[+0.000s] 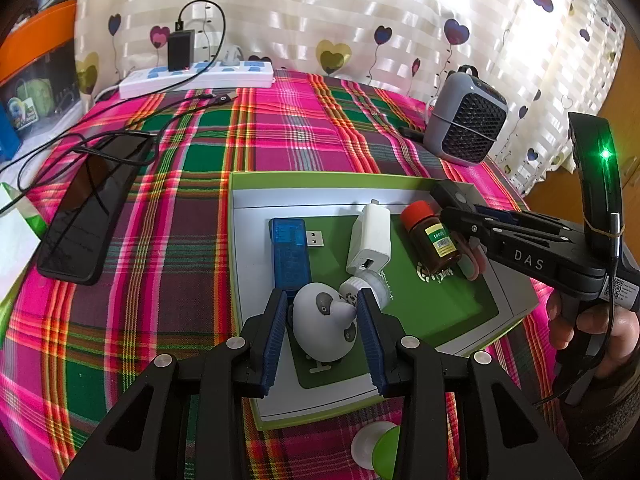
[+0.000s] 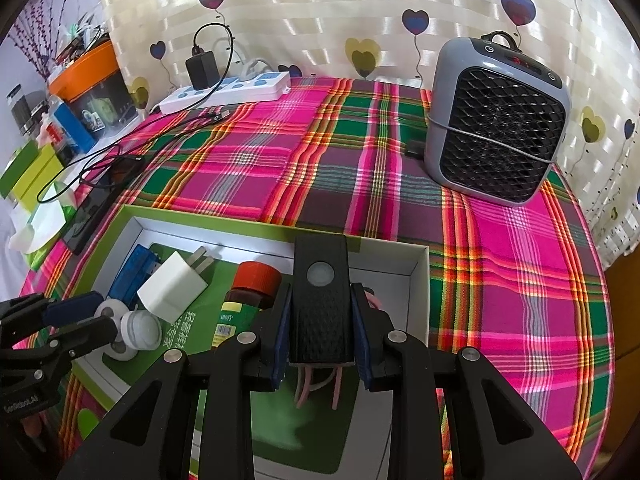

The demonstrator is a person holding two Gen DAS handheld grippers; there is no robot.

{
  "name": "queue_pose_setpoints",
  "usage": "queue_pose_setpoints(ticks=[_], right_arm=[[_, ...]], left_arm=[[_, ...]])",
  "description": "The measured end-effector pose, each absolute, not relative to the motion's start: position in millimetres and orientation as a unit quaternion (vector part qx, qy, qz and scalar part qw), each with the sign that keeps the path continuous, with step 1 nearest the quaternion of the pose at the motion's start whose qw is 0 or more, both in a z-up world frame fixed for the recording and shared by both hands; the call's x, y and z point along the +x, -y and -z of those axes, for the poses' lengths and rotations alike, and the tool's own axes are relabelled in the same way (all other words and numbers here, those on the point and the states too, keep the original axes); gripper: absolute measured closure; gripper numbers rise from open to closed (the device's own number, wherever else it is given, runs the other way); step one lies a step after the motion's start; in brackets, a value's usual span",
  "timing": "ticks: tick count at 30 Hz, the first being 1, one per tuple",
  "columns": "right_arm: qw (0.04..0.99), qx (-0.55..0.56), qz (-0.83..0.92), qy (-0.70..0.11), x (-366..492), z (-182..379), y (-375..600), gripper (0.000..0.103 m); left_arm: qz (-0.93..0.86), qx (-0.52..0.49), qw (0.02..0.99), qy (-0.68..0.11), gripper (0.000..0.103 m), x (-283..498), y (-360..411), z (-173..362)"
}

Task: Organize rigid objects
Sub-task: 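Lower the black case with right tool while left lowers the egg toy into the box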

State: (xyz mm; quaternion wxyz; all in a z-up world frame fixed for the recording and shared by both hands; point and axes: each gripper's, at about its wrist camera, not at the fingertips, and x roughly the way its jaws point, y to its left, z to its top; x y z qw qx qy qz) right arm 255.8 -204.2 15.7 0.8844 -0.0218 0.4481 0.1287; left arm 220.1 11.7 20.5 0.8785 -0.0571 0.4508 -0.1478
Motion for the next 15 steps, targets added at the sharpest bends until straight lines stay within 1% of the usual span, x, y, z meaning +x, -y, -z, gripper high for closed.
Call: queue_pose_setpoints(ticks=[15], right_arm=[[0.886, -0.027, -0.125, -0.446, 256.2, -15.1, 203.6, 0.074]], left_arm=[[0.147, -0.056, 0.879, -0.450, 0.068, 220.2, -11.1, -20.9]])
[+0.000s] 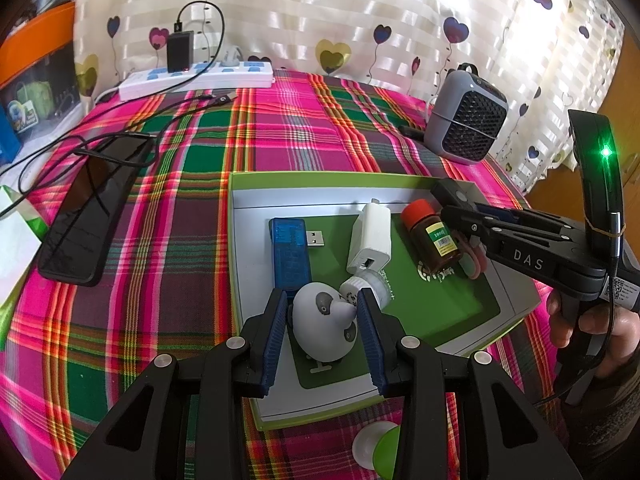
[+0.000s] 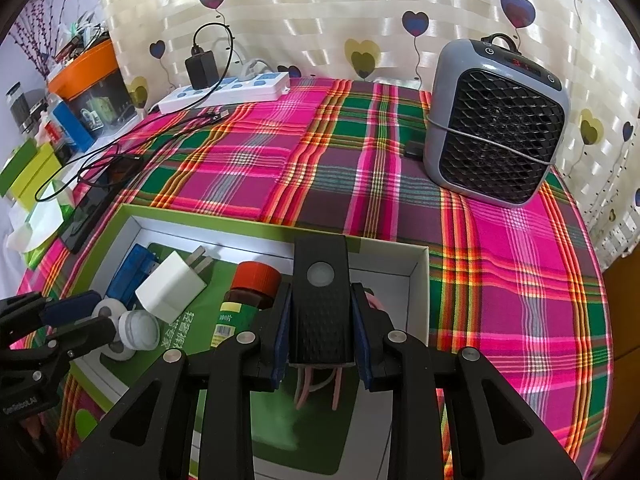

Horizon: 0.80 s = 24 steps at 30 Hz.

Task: Organize rigid objects
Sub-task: 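Lower the black case with right tool while left lowers the egg toy into the box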

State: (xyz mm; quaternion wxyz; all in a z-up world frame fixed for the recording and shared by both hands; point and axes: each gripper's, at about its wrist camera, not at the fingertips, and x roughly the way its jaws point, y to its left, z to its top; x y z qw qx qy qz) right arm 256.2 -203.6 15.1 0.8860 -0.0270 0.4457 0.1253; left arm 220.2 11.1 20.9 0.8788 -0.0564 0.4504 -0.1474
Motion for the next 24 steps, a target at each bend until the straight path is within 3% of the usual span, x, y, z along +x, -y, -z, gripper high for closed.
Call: queue_pose_setpoints(ticks=[8, 13, 24], right_arm=[[0.886, -0.026, -0.127, -0.446, 256.2, -14.9, 203.3, 0.073], [0.888, -0.026, -0.127, -0.441, 253.2, -16.0, 202.3, 0.062], [0.892, -0.021, -0.125, -0.435, 249.7, -20.7, 203.2, 0.062]], left_arm=[[0.147, -0.054, 0.879, -0.450, 0.068, 220.7, -11.7, -20.8], [0.146, -0.055, 0.879, -0.451, 0.068, 220.6, -10.0, -20.4], [0.141, -0.047, 0.880, -0.451, 0.067, 220.8, -12.3, -21.0]])
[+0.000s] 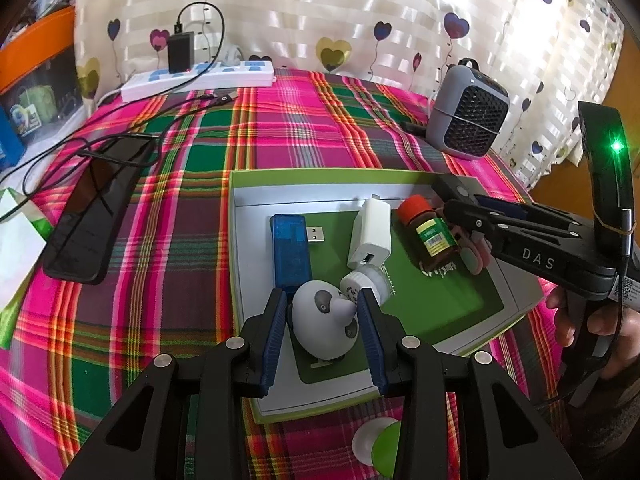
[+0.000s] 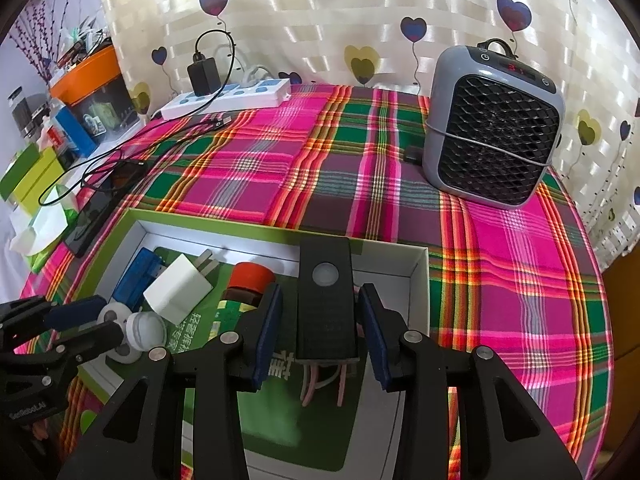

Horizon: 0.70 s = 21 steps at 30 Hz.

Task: Organize rigid objects
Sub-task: 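Lower the black case with right tool while left lowers the egg toy into the box, then open both tools to release the black case and egg toy in the box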

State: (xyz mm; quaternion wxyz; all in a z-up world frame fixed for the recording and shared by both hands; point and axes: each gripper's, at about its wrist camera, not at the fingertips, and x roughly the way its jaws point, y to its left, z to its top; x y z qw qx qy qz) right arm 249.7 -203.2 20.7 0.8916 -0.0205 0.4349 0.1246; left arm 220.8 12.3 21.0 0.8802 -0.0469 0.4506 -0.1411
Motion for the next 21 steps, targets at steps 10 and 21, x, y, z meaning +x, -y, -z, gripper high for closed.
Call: queue_pose_setpoints(ticks=[10, 21], right_arm=[[0.895, -0.015, -0.122, -0.429, 243, -25, 203, 0.062], [0.904, -0.009, -0.112, -0.413, 224, -35, 204, 0.062]], left_arm=[[0.137, -0.044, 0.884, -0.444, 0.067, 208, -18, -26], [0.137, -0.042, 0.889, -0.434, 0.067, 186, -25, -33]])
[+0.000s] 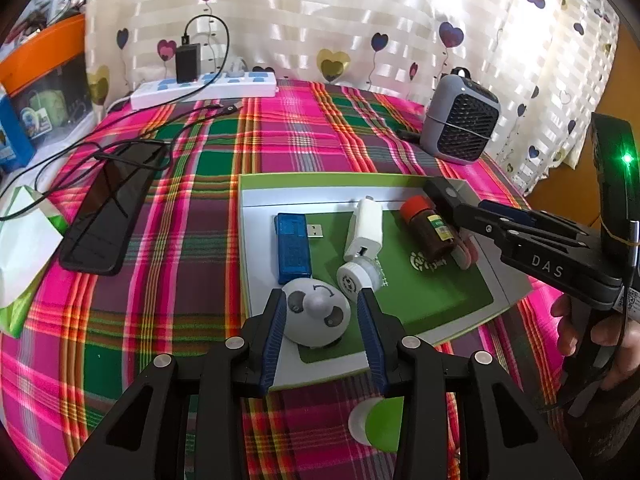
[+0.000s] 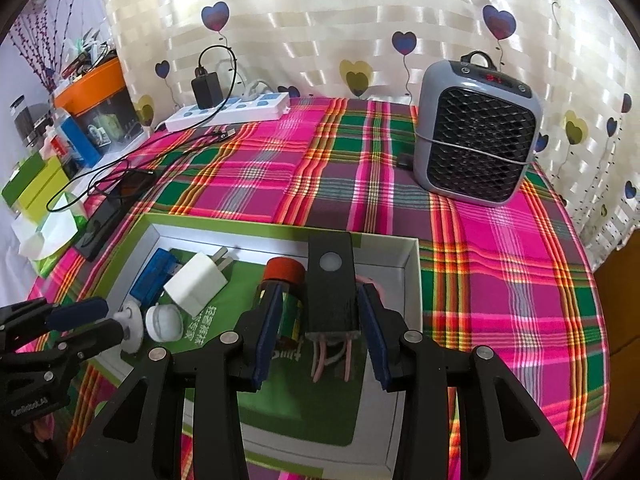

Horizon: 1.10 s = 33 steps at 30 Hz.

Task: Organize rigid objects
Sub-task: 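Open both tools to release the black case and egg toy in the box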

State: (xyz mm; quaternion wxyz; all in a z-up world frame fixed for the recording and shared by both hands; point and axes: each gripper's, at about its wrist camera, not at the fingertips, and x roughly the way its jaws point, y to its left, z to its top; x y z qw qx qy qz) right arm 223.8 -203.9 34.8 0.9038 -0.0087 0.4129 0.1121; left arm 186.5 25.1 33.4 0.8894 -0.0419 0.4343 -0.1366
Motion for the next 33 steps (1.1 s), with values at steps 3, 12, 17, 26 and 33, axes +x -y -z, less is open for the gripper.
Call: queue_pose_setpoints(ticks=[3, 12, 17, 26, 33], right_arm=[[0.908, -0.003, -0.110, -0.403, 215, -40, 205, 0.062], [0.917, 0.009, -0.109, -0.384, 187, -48, 206, 0.062], [0.920, 0.020, -0.109, -0.375, 168, -49, 208, 0.062], [0.926, 0.029, -0.108, -0.360, 134, -52, 209, 0.062], [0.925, 0.040, -0.108, -0.362, 105, -43, 206, 0.062]], left_arm=[[0.139, -0.039, 0.890, -0.432, 0.067, 181, -24, -36], [0.134, -0.025, 0.899, -0.416, 0.067, 163, -13, -45], [0.132, -0.022, 0.902, -0.411, 0.067, 153, -9, -46], [0.152, -0.038, 0.902, -0.402, 0.067, 130, -14, -49], [0.164, -0.042, 0.902, -0.398, 0.067, 112, -17, -50]])
